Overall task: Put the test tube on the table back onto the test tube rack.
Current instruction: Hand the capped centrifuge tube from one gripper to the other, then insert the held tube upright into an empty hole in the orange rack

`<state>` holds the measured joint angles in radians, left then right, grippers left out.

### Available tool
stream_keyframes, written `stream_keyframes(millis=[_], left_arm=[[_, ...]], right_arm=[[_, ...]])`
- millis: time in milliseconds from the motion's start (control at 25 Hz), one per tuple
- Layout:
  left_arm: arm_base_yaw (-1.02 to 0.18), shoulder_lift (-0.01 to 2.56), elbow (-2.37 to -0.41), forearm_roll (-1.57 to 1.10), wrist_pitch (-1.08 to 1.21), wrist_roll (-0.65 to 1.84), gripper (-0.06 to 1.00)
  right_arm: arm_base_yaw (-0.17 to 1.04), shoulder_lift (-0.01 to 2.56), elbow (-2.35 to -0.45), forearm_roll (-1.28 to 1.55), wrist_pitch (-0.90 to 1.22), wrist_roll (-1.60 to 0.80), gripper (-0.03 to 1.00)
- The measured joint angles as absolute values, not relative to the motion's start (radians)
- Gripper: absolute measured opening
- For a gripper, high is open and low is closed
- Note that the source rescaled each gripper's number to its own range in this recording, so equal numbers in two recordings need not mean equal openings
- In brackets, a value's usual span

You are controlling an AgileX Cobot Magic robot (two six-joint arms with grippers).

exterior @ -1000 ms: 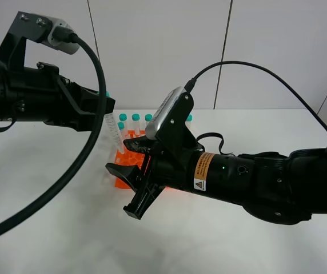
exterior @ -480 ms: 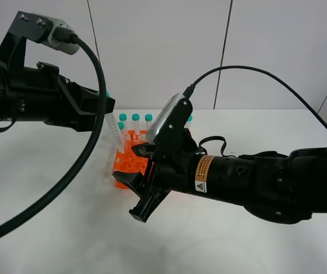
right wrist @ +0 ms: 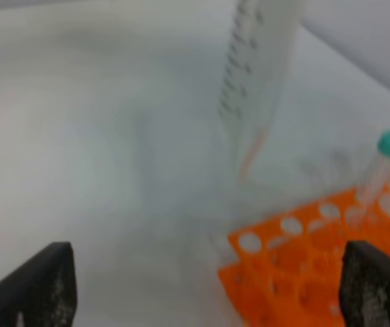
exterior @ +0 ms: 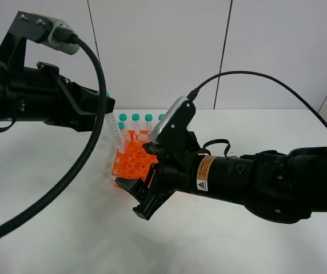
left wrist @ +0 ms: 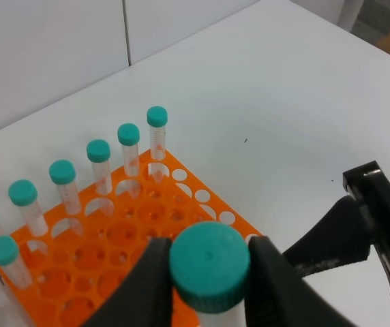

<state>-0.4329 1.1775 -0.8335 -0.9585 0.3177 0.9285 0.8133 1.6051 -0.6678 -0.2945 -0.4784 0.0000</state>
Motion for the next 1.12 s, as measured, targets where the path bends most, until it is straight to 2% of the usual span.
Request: stream_keyframes(millis=[320,1120], left_arm=[[-0.433,1.177,-0.834,-0.959,0.318,0.929,0.0],[-0.433,1.177,-0.834,-0.959,0.318,0.929,0.0]], right_arm=[[0.776,1.605,-0.668,-0.21,-0.268,-0.054,1.0],[0.364,1.605,-0.668,-0.139,-0.105,-0.056,1.0]])
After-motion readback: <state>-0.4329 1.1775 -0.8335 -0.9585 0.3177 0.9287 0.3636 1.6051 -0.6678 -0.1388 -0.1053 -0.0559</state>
